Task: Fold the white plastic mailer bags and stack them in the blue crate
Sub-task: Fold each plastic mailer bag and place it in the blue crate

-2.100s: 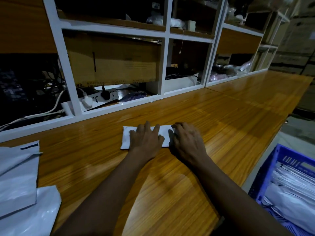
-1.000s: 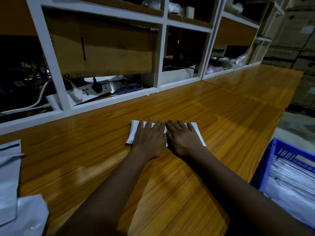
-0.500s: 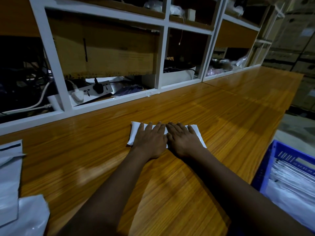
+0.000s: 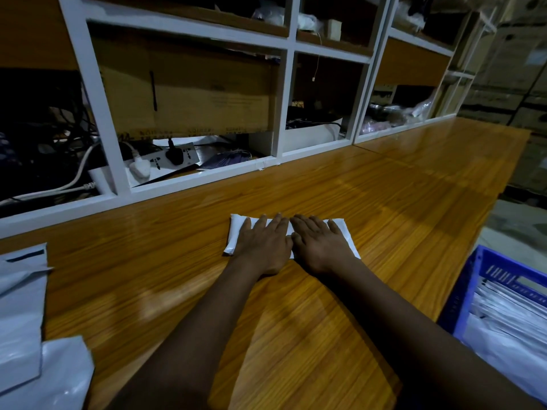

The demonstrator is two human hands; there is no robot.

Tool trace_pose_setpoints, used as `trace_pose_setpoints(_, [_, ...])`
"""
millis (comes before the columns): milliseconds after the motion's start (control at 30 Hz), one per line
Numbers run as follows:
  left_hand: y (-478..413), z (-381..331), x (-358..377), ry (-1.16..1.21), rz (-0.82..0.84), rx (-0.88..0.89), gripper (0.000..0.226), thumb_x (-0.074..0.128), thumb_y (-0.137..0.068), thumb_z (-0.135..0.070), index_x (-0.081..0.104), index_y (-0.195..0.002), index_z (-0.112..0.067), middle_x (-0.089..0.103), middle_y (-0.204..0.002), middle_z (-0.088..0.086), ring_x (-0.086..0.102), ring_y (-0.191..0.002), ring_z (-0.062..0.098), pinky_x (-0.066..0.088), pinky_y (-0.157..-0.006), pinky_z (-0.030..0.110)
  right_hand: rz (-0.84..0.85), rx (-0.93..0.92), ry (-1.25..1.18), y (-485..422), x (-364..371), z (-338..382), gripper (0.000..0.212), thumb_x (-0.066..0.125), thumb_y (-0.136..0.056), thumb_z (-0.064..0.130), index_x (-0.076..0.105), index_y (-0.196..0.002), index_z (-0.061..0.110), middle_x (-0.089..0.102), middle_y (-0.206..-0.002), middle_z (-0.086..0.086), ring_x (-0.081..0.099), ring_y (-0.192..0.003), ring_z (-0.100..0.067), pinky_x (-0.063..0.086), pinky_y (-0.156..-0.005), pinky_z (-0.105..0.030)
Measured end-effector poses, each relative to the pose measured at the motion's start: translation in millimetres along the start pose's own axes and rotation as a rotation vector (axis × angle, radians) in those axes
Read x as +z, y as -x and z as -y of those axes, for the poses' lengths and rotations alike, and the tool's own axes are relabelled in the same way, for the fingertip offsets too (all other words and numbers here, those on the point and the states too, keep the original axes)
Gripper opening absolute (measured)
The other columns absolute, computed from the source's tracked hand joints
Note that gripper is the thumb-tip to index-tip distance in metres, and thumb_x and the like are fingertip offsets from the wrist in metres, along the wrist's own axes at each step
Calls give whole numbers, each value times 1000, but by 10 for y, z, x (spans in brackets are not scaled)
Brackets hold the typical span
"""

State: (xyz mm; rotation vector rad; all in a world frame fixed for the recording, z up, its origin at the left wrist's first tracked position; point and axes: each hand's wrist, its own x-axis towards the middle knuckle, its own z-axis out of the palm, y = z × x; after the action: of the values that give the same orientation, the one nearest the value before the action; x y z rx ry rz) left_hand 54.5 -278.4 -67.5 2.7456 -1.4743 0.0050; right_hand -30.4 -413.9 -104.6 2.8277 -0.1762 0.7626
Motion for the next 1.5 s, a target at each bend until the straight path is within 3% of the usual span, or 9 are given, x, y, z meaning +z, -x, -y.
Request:
trace_pose_setpoints(567, [9, 75, -22, 53, 24, -152, 61, 16, -105, -50, 5, -158, -23, -1, -166, -2, 1, -151, 33, 3, -119, 57, 246, 133, 9, -17, -82, 28, 62, 21, -100, 42, 65, -115, 1, 58, -130, -29, 54, -120, -50, 43, -93, -66])
trace_pose_setpoints(700, [20, 126, -21, 39, 21, -195, 62, 17, -104, -52, 8, -158, -24, 2, -166, 2, 4, -151, 34, 5, -120, 53, 291, 164, -4, 19, -167, 42, 43, 31, -99, 38, 60, -104, 6, 60, -113, -35, 58, -107, -55, 47, -83, -68])
trace_pose_setpoints(833, [12, 175, 13, 77, -5, -221, 64, 17, -102, -58, 13, -157, -25, 7, -166, 4, 6, -151, 35, 6, -122, 49, 298, 206, 19, 4, -226, 40, 44, 28, -98, 39, 58, -108, 9, 60, -105, -34, 59, -100, -53, 46, -82, -70])
trace_pose_setpoints(933, [30, 245, 22, 103, -11, -233, 64, 17, -102, -58, 14, -157, -27, 8, -166, 4, 6, -151, 33, 7, -123, 46, 345, 290, -83, 9, -229, -15, 36, 27, -96, 38, 43, -112, 10, 58, -105, -32, 57, -99, -51, 47, -83, -68])
trace_pose_setpoints(1000, [55, 282, 22, 130, -16, -241, 63, 17, -102, -58, 15, -157, -27, 8, -166, 4, 5, -152, 32, 7, -122, 46, 401, 314, -126, -3, -214, -106, 32, 30, -96, 37, 36, -113, 12, 56, -112, -33, 54, -107, -53, 46, -85, -68])
trace_pose_setpoints(1100, [82, 309, 15, 140, -26, -244, 62, 17, -102, -57, 16, -157, -27, 8, -166, 5, 5, -152, 32, 6, -122, 47, 491, 301, -76, -7, -222, -202, 39, 39, -101, 38, 40, -131, 12, 44, -137, -34, 39, -130, -55, 36, -102, -70])
trace_pose_setpoints(1267, [118, 364, 16, 168, -28, -249, 61, 17, -103, -56, 16, -157, -28, 5, -165, 9, 2, -152, 29, 5, -122, 47, 498, 344, -64, -8, -302, -247, 58, 24, -105, 51, 23, -151, 17, 18, -160, -21, 13, -148, -43, 17, -116, -61])
trace_pose_setpoints(1400, [133, 353, 21, 157, -31, -270, 61, 17, -103, -56, 15, -157, -28, 7, -165, 8, 3, -152, 27, 3, -121, 52, 431, 398, -78, 3, -257, -250, 69, 11, -95, 62, 42, -139, 18, 39, -148, -15, 30, -140, -40, 24, -109, -64])
trace_pose_setpoints(1500, [155, 321, 19, 67, -125, -268, 58, 21, -104, -53, 25, -154, -26, 21, -163, 6, 13, -151, 27, 3, -119, 56, 345, 393, -62, -4, -297, -227, 75, 7, -87, 62, 55, -125, 18, 51, -140, -8, 41, -132, -36, 27, -106, -61])
